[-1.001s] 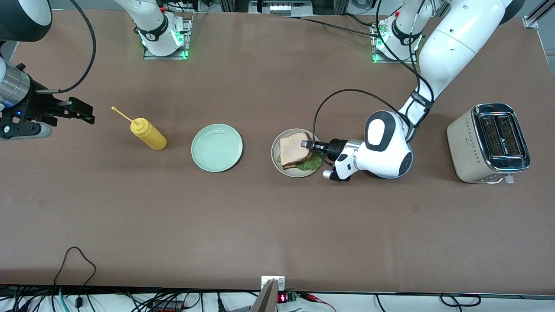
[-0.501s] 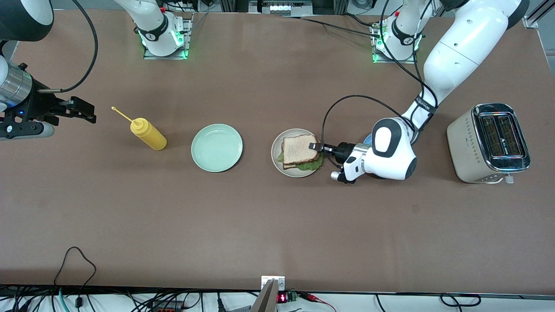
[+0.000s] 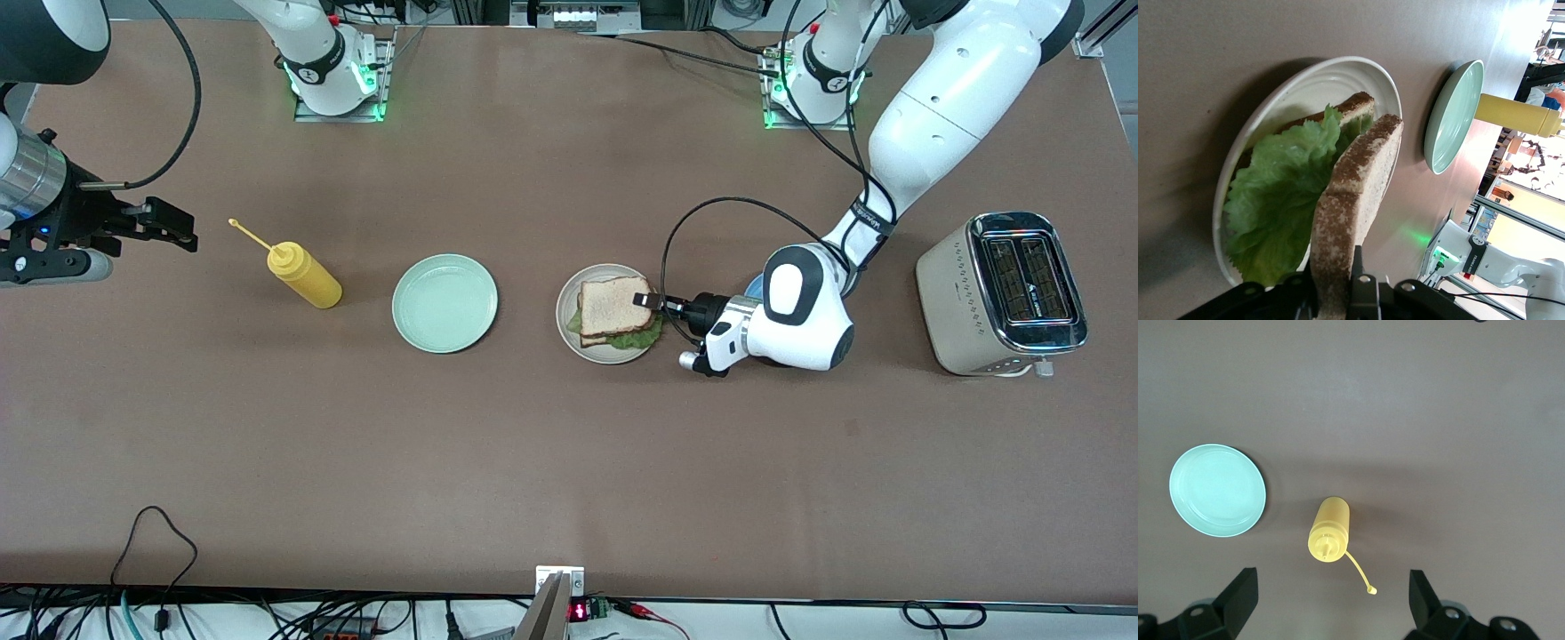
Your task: Make sandwich in beige plate with both arms
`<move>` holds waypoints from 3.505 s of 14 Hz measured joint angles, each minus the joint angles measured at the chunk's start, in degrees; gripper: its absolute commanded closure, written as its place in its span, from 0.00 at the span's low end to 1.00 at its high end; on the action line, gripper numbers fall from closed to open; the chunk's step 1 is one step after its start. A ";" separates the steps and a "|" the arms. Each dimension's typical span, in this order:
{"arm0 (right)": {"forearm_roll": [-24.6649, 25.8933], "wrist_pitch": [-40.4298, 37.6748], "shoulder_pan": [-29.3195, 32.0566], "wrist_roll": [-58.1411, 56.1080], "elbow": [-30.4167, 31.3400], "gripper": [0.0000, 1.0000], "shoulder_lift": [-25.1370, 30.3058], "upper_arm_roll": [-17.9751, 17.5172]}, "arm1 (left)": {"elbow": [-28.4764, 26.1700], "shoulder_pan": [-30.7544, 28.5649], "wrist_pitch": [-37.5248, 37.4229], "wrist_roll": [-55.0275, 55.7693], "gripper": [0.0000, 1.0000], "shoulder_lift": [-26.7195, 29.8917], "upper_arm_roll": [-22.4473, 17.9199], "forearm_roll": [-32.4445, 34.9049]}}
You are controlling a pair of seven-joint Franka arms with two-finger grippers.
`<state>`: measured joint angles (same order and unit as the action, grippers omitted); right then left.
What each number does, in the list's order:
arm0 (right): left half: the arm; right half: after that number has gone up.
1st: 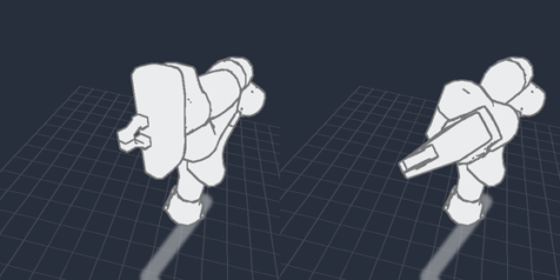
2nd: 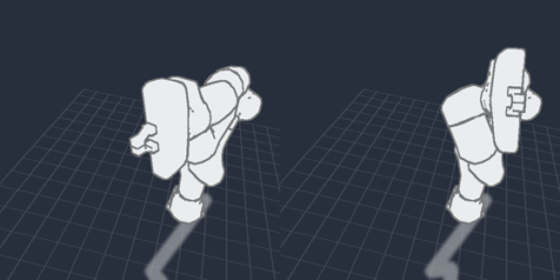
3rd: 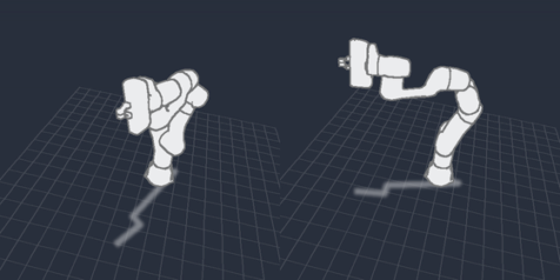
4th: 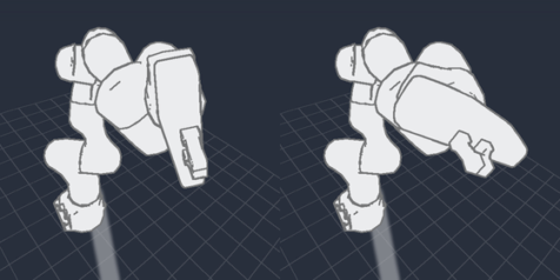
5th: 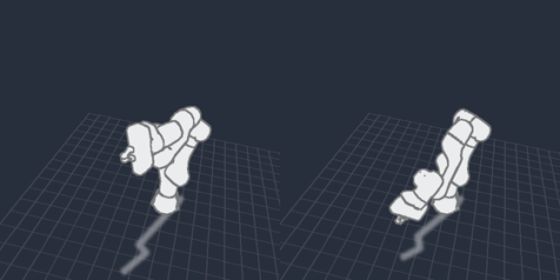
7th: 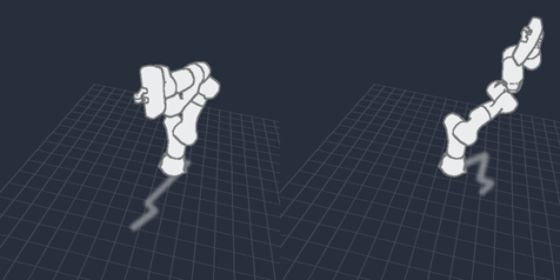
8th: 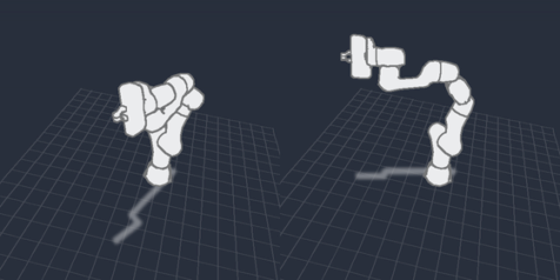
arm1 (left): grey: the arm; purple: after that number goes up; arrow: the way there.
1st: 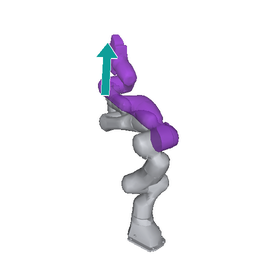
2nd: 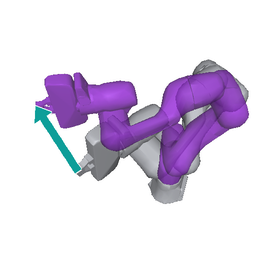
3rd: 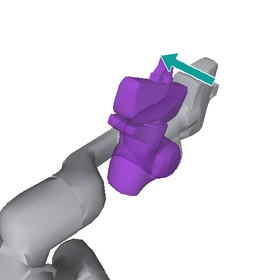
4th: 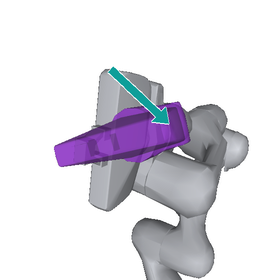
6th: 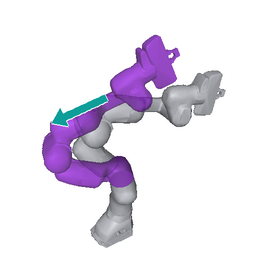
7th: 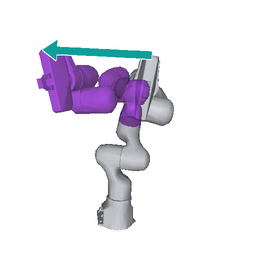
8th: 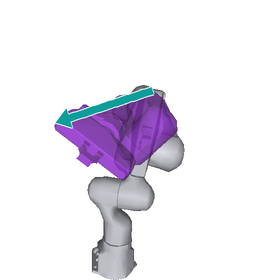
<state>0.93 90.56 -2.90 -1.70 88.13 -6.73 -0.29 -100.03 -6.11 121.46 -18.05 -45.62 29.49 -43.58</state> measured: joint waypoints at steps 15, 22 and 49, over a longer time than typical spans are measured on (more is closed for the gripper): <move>0.05 -0.30 0.75 0.00 0.00 0.00 0.05 0.99 | 0.58 -6.02 -3.36 -0.12 0.00 3.22 -0.08 0.00; 0.05 -0.44 1.55 0.00 0.00 0.00 0.04 1.21 | 0.26 -13.07 -14.47 7.44 0.00 12.61 -1.45 19.81; 0.05 -0.25 0.20 0.00 -0.03 0.00 0.35 0.22 | 11.09 3.39 -29.50 20.18 0.00 40.15 -29.20 45.32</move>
<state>0.98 90.31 -2.70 -1.70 88.10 -6.38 -0.07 -88.94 -2.72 91.96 2.13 -5.47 0.29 1.74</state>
